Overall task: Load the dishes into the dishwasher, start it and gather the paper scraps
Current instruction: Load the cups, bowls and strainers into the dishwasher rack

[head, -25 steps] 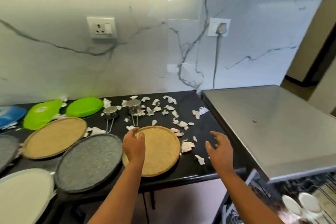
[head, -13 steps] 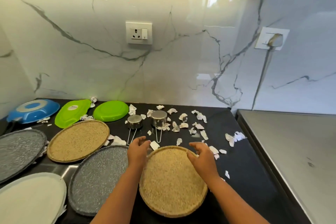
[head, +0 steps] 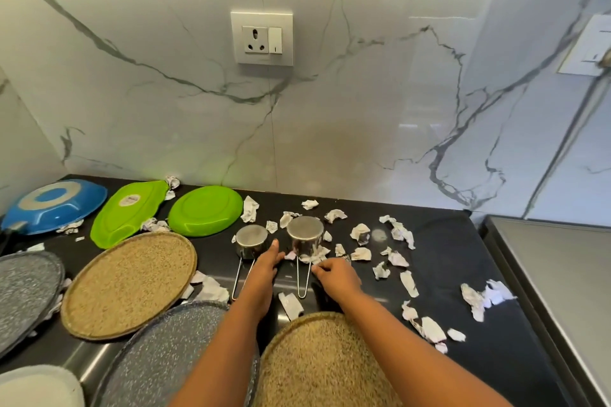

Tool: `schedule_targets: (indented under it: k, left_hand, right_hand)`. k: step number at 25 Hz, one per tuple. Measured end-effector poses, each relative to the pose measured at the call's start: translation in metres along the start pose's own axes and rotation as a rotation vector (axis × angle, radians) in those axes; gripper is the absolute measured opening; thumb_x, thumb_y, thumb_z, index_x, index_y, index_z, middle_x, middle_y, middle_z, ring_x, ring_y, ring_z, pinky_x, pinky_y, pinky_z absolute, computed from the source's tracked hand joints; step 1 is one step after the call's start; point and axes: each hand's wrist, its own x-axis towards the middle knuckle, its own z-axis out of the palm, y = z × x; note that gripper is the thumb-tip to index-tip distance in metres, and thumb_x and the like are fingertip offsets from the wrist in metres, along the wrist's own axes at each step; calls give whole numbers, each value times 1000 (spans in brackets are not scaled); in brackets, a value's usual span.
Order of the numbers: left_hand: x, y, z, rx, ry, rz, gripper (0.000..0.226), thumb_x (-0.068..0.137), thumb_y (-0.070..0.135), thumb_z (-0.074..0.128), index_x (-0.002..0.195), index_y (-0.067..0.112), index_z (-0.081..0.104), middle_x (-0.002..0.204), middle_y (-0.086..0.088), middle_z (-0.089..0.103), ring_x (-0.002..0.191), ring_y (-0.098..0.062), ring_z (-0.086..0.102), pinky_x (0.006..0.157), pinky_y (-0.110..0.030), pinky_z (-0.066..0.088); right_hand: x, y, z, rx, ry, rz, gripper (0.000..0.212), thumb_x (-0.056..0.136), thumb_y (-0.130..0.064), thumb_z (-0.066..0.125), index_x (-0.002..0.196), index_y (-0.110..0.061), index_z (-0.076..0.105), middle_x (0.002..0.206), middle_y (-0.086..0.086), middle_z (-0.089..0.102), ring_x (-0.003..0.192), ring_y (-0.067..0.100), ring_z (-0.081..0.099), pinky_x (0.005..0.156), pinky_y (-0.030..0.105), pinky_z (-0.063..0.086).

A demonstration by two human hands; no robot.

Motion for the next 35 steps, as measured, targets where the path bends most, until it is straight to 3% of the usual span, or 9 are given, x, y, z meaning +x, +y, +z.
schedule_targets:
  k: [2,5,10,14,19,22,25,28,35]
  left_hand:
    - [7,-2,2,-10,-6,1,49,91,53,46,124,17,49,120,-1,59,105,-11,55,86,-27,43]
    - [18,-14,3,82,-26,15,79,68,78,55,126,25,54,127,1,58,119,-18,53,105,-46,38]
    - [12,-10,9,87,2,44,54,89,56,46,128,20,53,125,3,58,120,-16,49,107,-47,35]
    - [-2,9,24,-153,42,-5,26,94,40,47,103,18,57,88,-5,68,83,-12,56,71,-31,39]
    - [-26,18,47,-503,-38,-44,16,93,22,52,96,8,59,80,-7,69,80,-18,59,63,-28,51]
    - [-56,20,64,-572,-105,-116,14,94,15,50,87,6,59,78,-10,66,80,-20,59,61,-29,57]
    - [-93,16,77,-543,-133,-149,16,95,12,48,85,7,59,84,-10,61,80,-20,57,71,-30,48]
    - [-131,0,82,-487,-193,-215,17,96,12,46,89,5,60,87,-10,61,79,-20,57,70,-28,48]
    - [-217,-48,88,-442,-344,-317,20,91,25,57,84,6,60,61,-4,61,67,-15,54,48,-20,53]
  right_hand:
    - [12,-9,5,-20,21,86,35,78,-54,63,63,-22,60,78,-3,68,88,20,63,86,34,42]
    - [16,-17,12,-55,98,171,26,72,-48,69,77,-23,64,90,-2,70,96,21,60,82,34,33]
    - [12,-17,7,190,100,182,18,78,-29,63,64,-18,60,77,1,67,91,25,59,77,36,27]
    - [-6,-13,-5,233,148,133,27,81,-25,61,55,-19,53,71,-3,62,85,21,57,77,36,27]
    - [-41,16,-32,322,201,30,39,81,-14,66,44,-19,55,36,-10,45,45,5,43,52,23,37]
    - [-76,40,-51,356,253,-37,17,80,-13,69,64,-9,71,53,-8,57,54,8,52,55,21,41]
    - [-117,60,-64,513,343,-24,19,79,-9,69,61,-13,69,57,3,63,56,21,62,57,35,51]
    - [-165,78,-69,613,420,31,24,80,-4,68,57,-11,67,56,5,61,52,18,57,49,31,47]
    - [-288,116,-66,799,471,194,10,87,-4,60,81,-1,68,70,14,67,51,18,62,45,25,50]
